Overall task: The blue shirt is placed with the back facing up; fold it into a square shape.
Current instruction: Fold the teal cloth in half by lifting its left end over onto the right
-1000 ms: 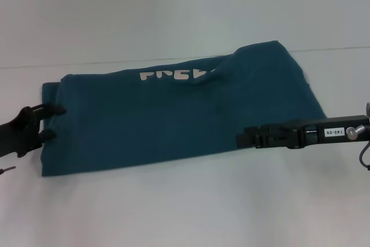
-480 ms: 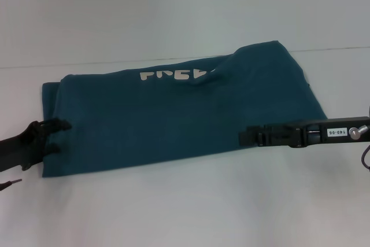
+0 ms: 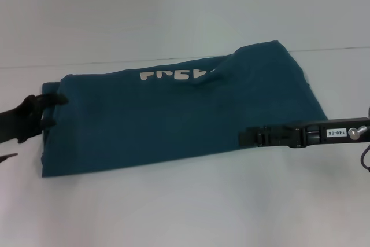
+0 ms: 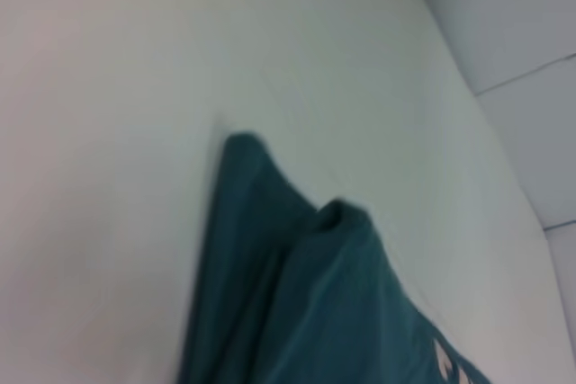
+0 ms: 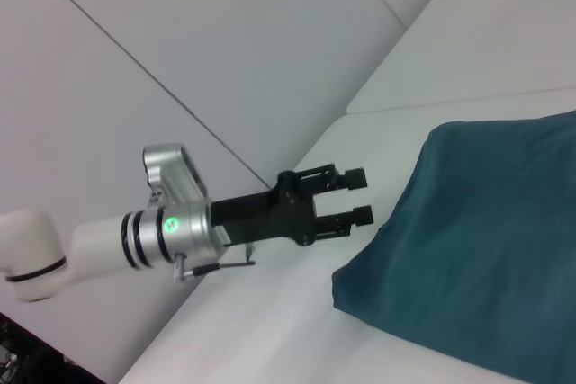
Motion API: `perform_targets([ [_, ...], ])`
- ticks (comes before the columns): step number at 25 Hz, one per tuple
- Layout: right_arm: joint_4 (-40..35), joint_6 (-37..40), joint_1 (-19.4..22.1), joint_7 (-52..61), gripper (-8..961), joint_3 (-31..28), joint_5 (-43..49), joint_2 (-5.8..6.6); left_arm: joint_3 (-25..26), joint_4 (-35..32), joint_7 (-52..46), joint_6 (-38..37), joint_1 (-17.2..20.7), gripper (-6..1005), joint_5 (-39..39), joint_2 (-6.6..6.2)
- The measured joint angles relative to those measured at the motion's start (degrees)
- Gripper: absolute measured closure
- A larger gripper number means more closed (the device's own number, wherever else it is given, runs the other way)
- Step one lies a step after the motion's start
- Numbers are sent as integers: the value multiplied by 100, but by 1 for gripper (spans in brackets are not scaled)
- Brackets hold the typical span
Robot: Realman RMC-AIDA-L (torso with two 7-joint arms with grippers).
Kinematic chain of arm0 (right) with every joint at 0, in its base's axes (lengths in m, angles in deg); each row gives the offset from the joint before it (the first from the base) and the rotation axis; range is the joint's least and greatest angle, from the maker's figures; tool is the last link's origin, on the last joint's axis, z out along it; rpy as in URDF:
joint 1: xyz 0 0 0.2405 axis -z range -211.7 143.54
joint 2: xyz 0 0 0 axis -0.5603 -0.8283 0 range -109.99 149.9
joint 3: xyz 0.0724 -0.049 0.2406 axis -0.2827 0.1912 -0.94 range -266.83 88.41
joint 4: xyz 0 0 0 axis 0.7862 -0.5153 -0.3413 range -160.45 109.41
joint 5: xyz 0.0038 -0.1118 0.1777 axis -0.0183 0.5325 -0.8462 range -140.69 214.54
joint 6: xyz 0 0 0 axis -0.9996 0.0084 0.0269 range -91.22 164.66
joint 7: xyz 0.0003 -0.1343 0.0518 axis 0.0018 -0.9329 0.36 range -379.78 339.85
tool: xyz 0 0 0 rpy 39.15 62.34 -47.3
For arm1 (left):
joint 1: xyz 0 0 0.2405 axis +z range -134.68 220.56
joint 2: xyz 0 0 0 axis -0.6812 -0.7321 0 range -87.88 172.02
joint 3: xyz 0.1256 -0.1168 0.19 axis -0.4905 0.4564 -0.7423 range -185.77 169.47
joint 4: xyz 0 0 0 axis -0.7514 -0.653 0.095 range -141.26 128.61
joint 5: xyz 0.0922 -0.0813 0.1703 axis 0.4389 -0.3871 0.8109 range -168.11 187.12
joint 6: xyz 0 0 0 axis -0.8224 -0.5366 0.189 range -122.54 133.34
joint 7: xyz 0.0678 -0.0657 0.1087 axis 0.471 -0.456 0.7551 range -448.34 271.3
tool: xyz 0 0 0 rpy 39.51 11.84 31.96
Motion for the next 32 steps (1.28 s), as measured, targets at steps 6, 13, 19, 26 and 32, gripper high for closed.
perform_targets([
  [6, 2, -11, -25, -19, 223, -6, 1, -16, -4, 160, 523, 453, -224, 297, -2, 56],
  [13, 32, -64, -14, -9, 223, -10, 5, -8, -35, 445, 571, 606, -243, 296, 44, 22],
  [19, 175, -102, -28, -25, 223, -9, 14, 23, -47, 553, 573, 714, -225, 297, 57, 34],
  [26, 213, -122, -20, -29, 224, -9, 23, 25, -204, 641, 572, 846, -236, 297, 57, 37],
  [32, 221, -129, -12, -35, 224, -12, 16, 34, -173, 475, 570, 573, -161, 298, 34, 25],
])
